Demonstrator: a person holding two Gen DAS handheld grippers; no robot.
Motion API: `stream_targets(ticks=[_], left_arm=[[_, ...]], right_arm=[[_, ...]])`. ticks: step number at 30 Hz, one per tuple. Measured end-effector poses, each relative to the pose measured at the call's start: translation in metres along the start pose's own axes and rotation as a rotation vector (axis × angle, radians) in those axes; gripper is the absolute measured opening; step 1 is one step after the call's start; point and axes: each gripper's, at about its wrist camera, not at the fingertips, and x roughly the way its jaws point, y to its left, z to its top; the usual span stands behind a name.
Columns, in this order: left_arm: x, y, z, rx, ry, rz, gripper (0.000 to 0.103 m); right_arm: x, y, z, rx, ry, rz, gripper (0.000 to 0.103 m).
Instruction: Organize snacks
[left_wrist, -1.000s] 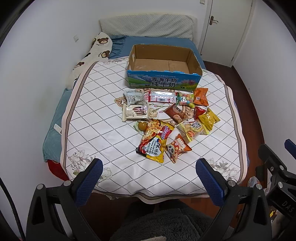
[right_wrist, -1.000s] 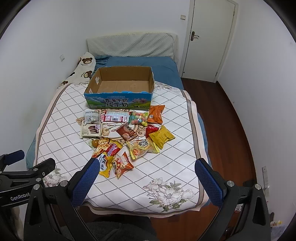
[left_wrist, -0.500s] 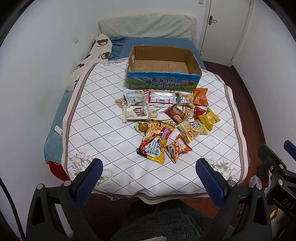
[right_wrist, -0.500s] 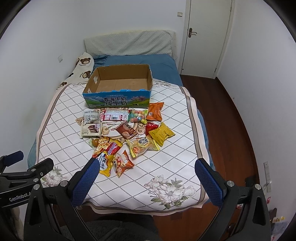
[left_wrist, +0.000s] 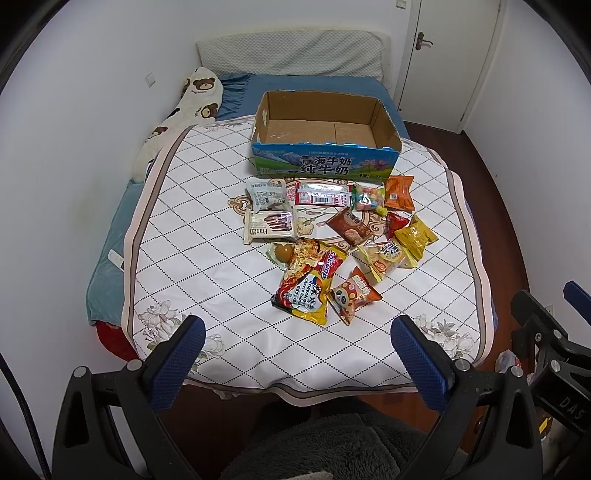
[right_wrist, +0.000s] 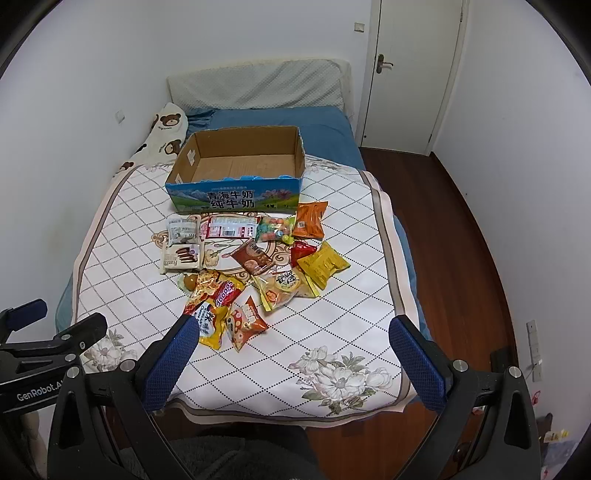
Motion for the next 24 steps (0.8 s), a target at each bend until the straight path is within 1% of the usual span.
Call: stream_targets(ticks=[24], left_arm=[[-0.003,0.002,-0.0011,-0.003,0.002,-0.003,0.103]], right_arm=[[0.0003,0.0016,0.0008,0.0,-0.006,-0.008,0.103]])
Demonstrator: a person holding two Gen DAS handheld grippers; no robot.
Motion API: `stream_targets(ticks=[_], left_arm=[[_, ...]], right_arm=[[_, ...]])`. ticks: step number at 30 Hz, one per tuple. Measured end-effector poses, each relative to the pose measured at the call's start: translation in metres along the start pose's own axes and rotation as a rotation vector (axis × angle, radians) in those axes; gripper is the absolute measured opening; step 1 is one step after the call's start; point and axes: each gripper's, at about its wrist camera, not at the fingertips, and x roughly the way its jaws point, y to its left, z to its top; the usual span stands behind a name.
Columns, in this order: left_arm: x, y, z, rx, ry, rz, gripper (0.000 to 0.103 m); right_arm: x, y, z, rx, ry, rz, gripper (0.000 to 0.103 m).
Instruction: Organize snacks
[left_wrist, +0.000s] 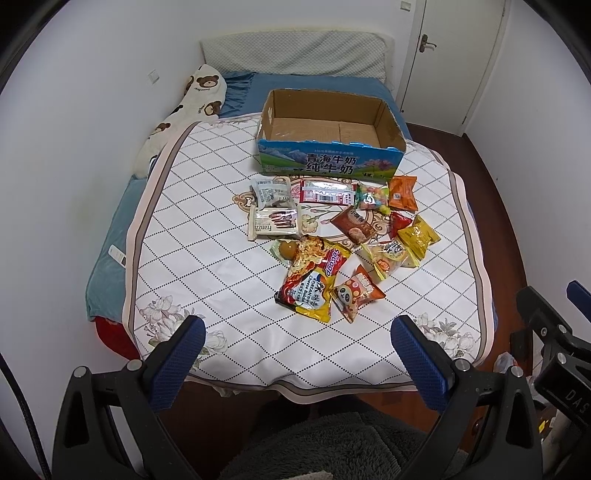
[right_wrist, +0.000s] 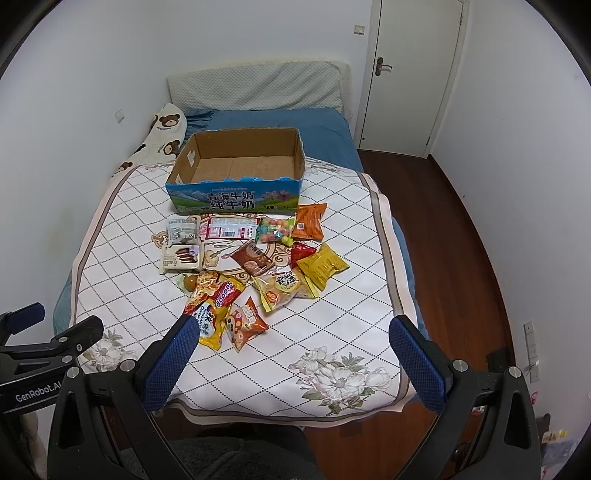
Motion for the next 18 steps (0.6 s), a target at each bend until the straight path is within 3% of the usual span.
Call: stream_targets(ticks=[18], left_arm=[[0.0025,0.0085,-0.0043,-0.01,0.011,0.001,0.103]], right_arm=[[-0.0021,0.0012,-0.0022,0.002,0.006,0.003,0.103]])
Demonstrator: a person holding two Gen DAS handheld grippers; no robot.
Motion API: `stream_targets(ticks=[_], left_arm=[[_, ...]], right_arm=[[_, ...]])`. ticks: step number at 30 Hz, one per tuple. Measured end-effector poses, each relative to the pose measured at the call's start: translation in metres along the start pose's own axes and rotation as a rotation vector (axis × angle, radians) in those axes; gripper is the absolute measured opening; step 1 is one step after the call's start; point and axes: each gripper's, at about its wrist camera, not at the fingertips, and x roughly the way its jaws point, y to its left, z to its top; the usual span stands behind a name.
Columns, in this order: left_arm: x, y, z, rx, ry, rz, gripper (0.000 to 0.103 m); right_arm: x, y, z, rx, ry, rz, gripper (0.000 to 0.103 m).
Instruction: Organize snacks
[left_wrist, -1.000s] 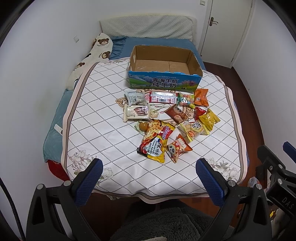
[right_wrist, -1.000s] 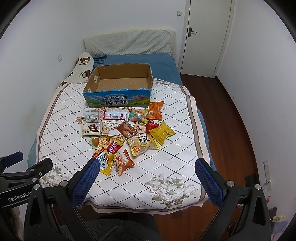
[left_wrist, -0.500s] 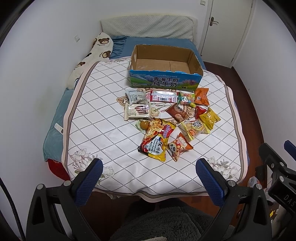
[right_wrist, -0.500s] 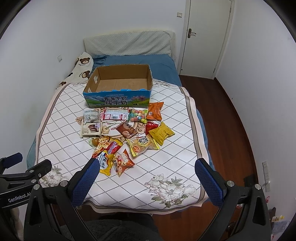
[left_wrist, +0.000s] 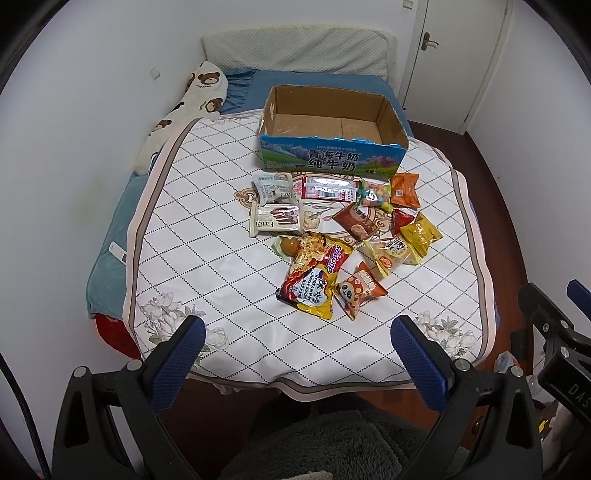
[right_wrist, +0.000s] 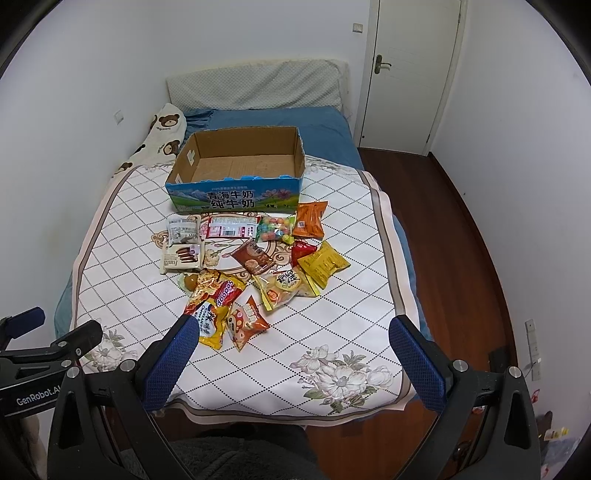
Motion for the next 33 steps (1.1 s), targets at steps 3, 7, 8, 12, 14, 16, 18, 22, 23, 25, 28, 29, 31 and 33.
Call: stream_targets(ticks=[3,7,8,12,14,16,18,22,23,25,28,29,31,33], left_arm=[[0.011,0.002,0.006,0.029,-0.004,0.037,0.103],[0.048,0.013,0.019,0.077,0.005,0.128,0.103],[0.065,0.017,0.024,0.091,0.012,0.152,0.103],[0.128,0.019,0.036,0.14,0.088,0.182,0.103],[0.168,0.016,0.041,0.16,0.158,0.155,0.103],[0.201,0.01,0.046,0.175,0.215,0.126,0.103],[0.242,-0.002,0.05,0.2,0.28,0.083,0.103],[0.313,-0.031,0.056,0.257,0.413,0.028,0.103],[0.326,-0.036,0.056,0.27,0.433,0.027,0.103],[0.359,-0.05,0.055,0.307,0.483,0.015,0.103],[0.382,-0.058,0.054,0.323,0.492,0.003,0.098],[0.389,-0.059,0.053,0.312,0.5,-0.013,0.089],[0.389,-0.056,0.052,0.281,0.486,-0.018,0.087],[0.383,-0.05,0.05,0.251,0.457,-0.029,0.087]], right_arm=[[0.006,0.0,0.001,0.004,0.009,0.005,0.103],[0.037,-0.002,0.003,0.027,0.051,0.058,0.103],[0.05,-0.001,0.003,0.037,0.076,0.075,0.103],[0.107,-0.001,-0.001,0.089,0.184,0.13,0.103],[0.143,-0.001,-0.005,0.118,0.25,0.157,0.103],[0.174,-0.001,-0.012,0.137,0.296,0.162,0.102],[0.204,-0.001,-0.017,0.158,0.335,0.172,0.096],[0.263,-0.004,-0.024,0.234,0.427,0.202,0.079],[0.276,-0.005,-0.026,0.258,0.451,0.204,0.079],[0.298,-0.01,-0.027,0.318,0.497,0.226,0.079],[0.315,-0.008,-0.029,0.375,0.545,0.262,0.079],[0.32,-0.006,-0.032,0.396,0.563,0.266,0.079],[0.325,0.002,-0.036,0.415,0.589,0.27,0.079],[0.33,0.009,-0.043,0.441,0.615,0.263,0.079]])
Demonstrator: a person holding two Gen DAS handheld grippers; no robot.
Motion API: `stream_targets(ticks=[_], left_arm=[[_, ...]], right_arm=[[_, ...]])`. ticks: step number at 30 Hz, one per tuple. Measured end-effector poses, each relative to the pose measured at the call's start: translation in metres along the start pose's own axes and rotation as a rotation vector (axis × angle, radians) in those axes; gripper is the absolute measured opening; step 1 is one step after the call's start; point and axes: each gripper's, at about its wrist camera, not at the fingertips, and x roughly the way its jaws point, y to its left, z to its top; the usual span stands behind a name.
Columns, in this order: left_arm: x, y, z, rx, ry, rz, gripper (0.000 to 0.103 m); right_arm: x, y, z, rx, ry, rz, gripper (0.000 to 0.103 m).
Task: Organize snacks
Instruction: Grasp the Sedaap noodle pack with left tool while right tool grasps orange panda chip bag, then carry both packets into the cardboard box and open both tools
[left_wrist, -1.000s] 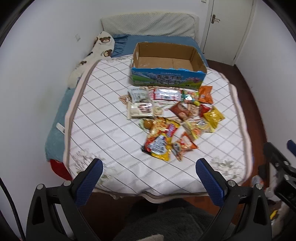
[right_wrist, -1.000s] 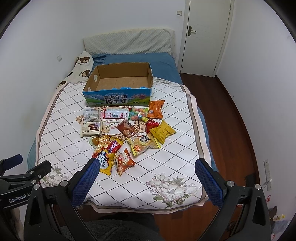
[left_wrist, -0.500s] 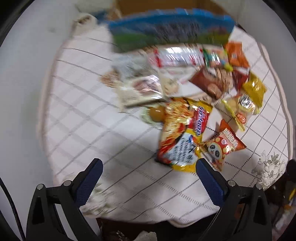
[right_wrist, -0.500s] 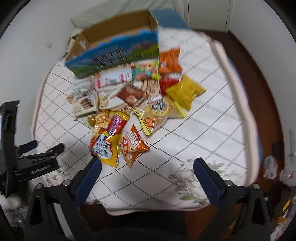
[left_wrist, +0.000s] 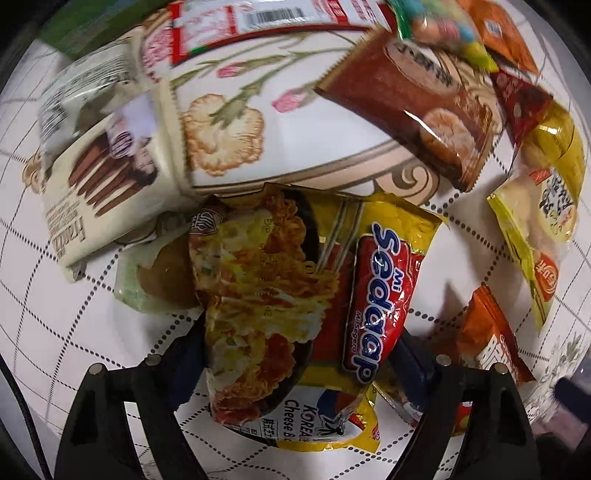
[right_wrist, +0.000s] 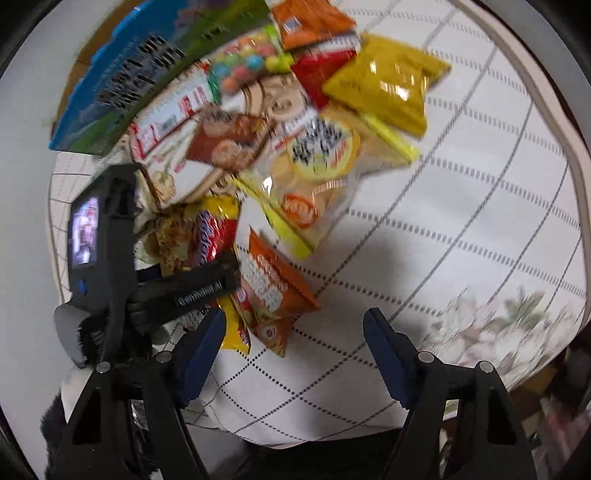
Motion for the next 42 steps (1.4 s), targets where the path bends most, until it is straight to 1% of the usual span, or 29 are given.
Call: stream_targets(ticks=[2,5,7,9,10,11,12,13,15,17,18,19,20,21,22,23,24,28,30,31,33,35,36,37,39,42], left_arm=[[-0.003,0.012,-0.014,-0.043,-0.007,0.01,0.087],[-0.004,0.026,-0.034,-0.082,0.0,0.034,0.087],[-0.003,0.037,-0.05,-0.106,0.021,0.052,0.087],[0.001,0.05,-0.065,-0.139,0.045,0.047,0.087],[0.004,0.055,-0.071,-0.147,0.055,0.044,0.087],[0.005,0.059,-0.074,-0.151,0.061,0.041,0.087],[0.007,0.064,-0.078,-0.153,0.064,0.03,0.087],[0.007,0.067,-0.081,-0.151,0.065,0.014,0.087],[0.009,0.072,-0.079,-0.147,0.063,-0.013,0.088],[0.011,0.076,-0.076,-0.143,0.071,-0.035,0.088],[0.012,0.08,-0.075,-0.139,0.076,-0.039,0.089],[0.019,0.08,-0.072,-0.133,0.079,-0.039,0.089],[0.022,0.081,-0.072,-0.125,0.084,-0.037,0.089],[0.031,0.077,-0.069,-0.123,0.083,-0.039,0.089],[0.031,0.079,-0.07,-0.127,0.079,-0.047,0.089],[0.034,0.078,-0.069,-0.133,0.073,-0.051,0.089],[0.029,0.084,-0.07,-0.142,0.064,-0.058,0.087],[0.01,0.099,-0.091,-0.17,0.004,-0.045,0.087],[0.002,0.105,-0.091,-0.185,-0.014,-0.039,0.087],[-0.009,0.102,-0.084,-0.192,-0.015,-0.037,0.087],[-0.014,0.103,-0.082,-0.203,-0.018,-0.028,0.087],[-0.016,0.106,-0.08,-0.216,-0.017,-0.02,0.087],[-0.016,0.105,-0.081,-0.219,-0.016,-0.017,0.087],[-0.017,0.105,-0.082,-0.223,-0.019,-0.014,0.087],[-0.02,0.104,-0.085,-0.228,-0.026,-0.013,0.086],[-0.038,0.1,-0.092,-0.246,-0.039,-0.019,0.086]], right_arm=[[0.012,0.002,-0.004,0.044,0.025,0.023,0.079],[0.031,0.01,-0.007,0.093,0.044,0.012,0.079],[0.047,0.02,-0.004,0.129,0.049,0.007,0.079],[0.065,0.03,0.002,0.154,0.057,0.003,0.079],[0.076,0.036,0.006,0.15,0.066,-0.012,0.079],[0.088,0.044,0.009,0.134,0.077,-0.039,0.078],[0.097,0.05,0.012,0.112,0.089,-0.06,0.067],[0.108,0.056,0.015,0.071,0.108,-0.086,0.062],[0.119,0.07,0.018,-0.038,0.149,-0.127,0.061],[0.128,0.091,0.019,-0.227,0.204,-0.195,0.061],[0.132,0.104,0.018,-0.339,0.228,-0.242,0.061],[0.132,0.112,0.017,-0.403,0.229,-0.281,0.061],[0.132,0.122,0.015,-0.479,0.211,-0.341,0.061],[0.13,0.131,0.013,-0.544,0.175,-0.387,0.065],[0.126,0.137,0.011,-0.575,0.136,-0.402,0.074],[0.121,0.139,0.009,-0.576,0.104,-0.402,0.078],[0.114,0.139,0.007,-0.538,0.073,-0.396,0.082],[0.098,0.129,-0.007,-0.353,-0.004,-0.308,0.083],[0.099,0.126,-0.013,-0.267,-0.034,-0.278,0.083],[0.102,0.119,-0.014,-0.232,-0.044,-0.267,0.083],[0.113,0.113,-0.013,-0.186,-0.063,-0.255,0.082],[0.122,0.11,-0.009,-0.181,-0.076,-0.257,0.071],[0.13,0.107,-0.004,-0.18,-0.075,-0.265,0.055],[0.148,0.113,0.002,-0.176,-0.062,-0.263,0.051],[0.164,0.121,0.007,-0.179,-0.07,-0.273,0.049],[0.164,0.115,-0.002,-0.206,-0.076,-0.24,0.046]])
